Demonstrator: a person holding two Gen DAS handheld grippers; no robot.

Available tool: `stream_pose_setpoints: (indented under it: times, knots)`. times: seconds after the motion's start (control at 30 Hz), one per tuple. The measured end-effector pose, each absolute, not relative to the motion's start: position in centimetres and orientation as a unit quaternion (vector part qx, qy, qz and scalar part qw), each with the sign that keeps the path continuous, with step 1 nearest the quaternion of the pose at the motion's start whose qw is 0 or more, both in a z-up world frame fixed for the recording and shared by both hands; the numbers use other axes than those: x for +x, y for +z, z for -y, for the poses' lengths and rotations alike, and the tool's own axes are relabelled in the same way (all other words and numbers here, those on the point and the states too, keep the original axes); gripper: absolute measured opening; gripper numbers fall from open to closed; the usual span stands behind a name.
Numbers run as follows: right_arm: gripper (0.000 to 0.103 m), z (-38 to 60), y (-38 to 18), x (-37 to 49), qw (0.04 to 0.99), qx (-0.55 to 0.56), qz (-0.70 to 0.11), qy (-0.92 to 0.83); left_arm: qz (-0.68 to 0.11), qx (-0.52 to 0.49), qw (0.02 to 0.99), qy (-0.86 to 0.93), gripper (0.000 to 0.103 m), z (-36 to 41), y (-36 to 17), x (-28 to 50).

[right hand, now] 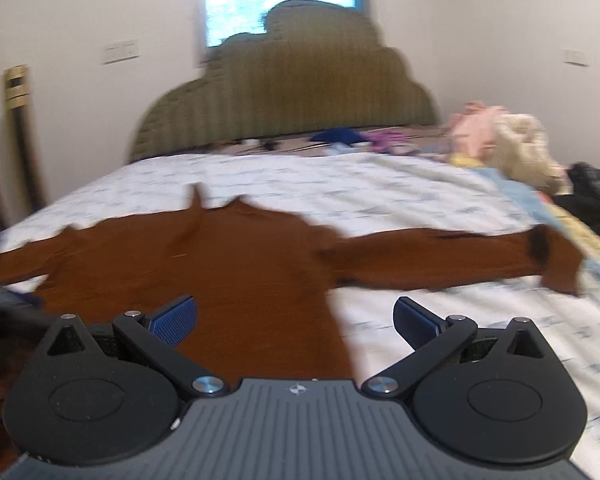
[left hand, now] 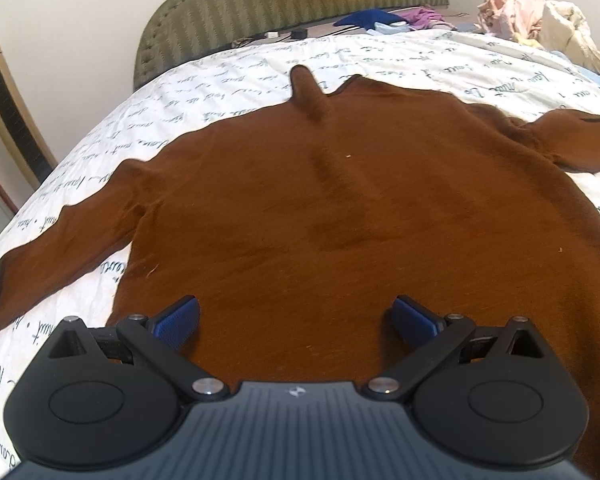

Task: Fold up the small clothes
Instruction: 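Grasp the brown sweater's sleeve cuff with the right tool and lift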

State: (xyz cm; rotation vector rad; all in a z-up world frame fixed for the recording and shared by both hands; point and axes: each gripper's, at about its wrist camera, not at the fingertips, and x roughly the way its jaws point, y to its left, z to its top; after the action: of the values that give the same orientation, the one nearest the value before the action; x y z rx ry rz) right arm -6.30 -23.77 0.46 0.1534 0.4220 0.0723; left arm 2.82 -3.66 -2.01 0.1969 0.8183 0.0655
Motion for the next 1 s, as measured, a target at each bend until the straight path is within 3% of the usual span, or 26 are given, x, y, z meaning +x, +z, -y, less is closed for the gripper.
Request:
stream_pose_setpoints:
  times: [0.27, 0.53, 0.63, 0.7, 0.77, 0.83, 1.0]
  knots:
    - [0.087, 37.5, -3.8, -1.0, 0.953, 0.038, -0.249, -0.170, -0.402, 0.102, 0.910, 0.020, 0.103, 4.6, -2.3, 3.3]
    - [0.077, 42.0, -8.1, 3.7, 0.938, -0.001, -0.289, -0.191, -0.405, 0.111, 0.907, 0.019, 0.103, 5.1, -2.5, 3.8]
    - [0.045, 43.5, -8.1, 4.8, 0.939, 0.035, -0.297, -0.169, -0.406, 0.111, 0.907, 0.020, 0.103, 4.9, -2.5, 3.9]
    - [0.039, 44.7, -7.5, 4.6, 0.940, 0.086, -0.295, -0.149, -0.407, 0.111, 0.907, 0.022, 0.103, 4.8, -2.6, 4.0]
    - [0.020, 45.6, -6.9, 4.4, 0.940, 0.106, -0.293, -0.138, -0.408, 0.111, 0.906, 0.021, 0.103, 4.9, -2.6, 4.1]
    - [0.012, 47.1, -6.2, 4.3, 0.937, 0.147, -0.294, -0.122, -0.409, 0.113, 0.905, 0.020, 0.103, 4.9, -2.6, 4.2]
    - [0.012, 52.7, -3.9, 4.4, 0.925, 0.238, -0.267, -0.128, -0.409, 0.115, 0.905, 0.020, 0.103, 5.1, -2.7, 4.3]
